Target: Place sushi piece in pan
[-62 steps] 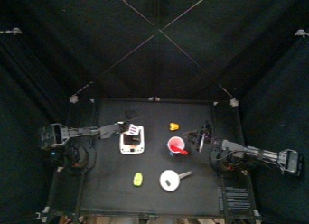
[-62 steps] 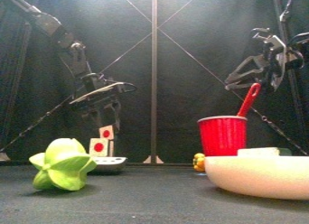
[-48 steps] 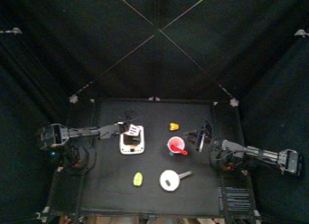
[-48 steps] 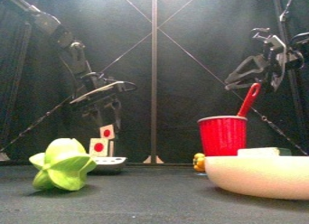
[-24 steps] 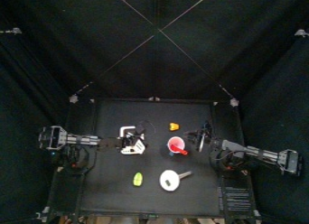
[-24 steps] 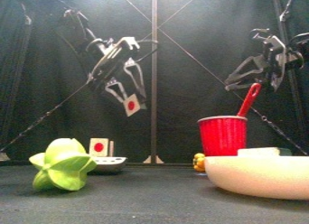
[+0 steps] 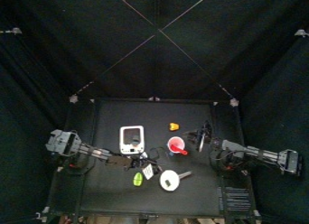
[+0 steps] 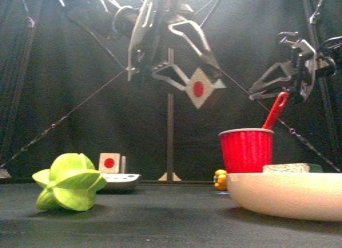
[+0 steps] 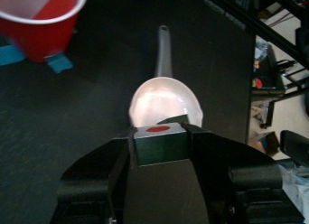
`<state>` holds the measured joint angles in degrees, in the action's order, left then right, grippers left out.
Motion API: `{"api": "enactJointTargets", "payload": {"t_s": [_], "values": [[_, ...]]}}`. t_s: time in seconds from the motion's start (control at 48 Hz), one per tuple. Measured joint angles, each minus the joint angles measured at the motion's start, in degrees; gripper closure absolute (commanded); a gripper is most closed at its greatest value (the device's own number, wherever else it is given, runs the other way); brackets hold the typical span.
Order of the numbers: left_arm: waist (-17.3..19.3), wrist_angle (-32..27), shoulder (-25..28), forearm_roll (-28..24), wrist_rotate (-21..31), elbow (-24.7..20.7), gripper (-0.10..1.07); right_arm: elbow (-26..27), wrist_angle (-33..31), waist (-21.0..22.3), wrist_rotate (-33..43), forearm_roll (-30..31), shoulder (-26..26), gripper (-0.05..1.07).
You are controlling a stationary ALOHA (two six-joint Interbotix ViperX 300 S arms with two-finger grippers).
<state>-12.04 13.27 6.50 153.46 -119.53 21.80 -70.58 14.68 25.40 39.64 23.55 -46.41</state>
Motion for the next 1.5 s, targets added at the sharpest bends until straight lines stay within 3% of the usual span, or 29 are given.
{"api": "enactJointTargets", "payload": {"t_s": [0.271, 0.521, 0.75, 1.083, 1.5], "values": [[-1.8, 0.4, 8.1, -1.2, 0.2, -6.7, 0.22, -0.1, 0.1, 0.0, 0.0, 0.0, 0.0, 0.32], [-1.5, 1.0, 11.7, -1.2, 1.8, -8.9, 0.21, 0.0, 0.0, 0.0, 0.0, 0.0, 0.0, 0.32], [-1.1, 1.3, 12.1, -1.0, 2.6, -8.9, 0.17, 0.0, 0.1, 0.0, 0.0, 0.0, 0.0, 0.32], [-0.6, 1.3, 12.8, -2.3, 4.7, -9.0, -0.02, 0.0, 0.0, 0.0, 0.0, 0.1, 0.0, 0.32], [-0.4, 2.8, 12.0, -5.3, 4.7, -9.0, -0.03, -0.1, 0.1, 0.0, -0.1, 0.1, 0.0, 0.32]]}}
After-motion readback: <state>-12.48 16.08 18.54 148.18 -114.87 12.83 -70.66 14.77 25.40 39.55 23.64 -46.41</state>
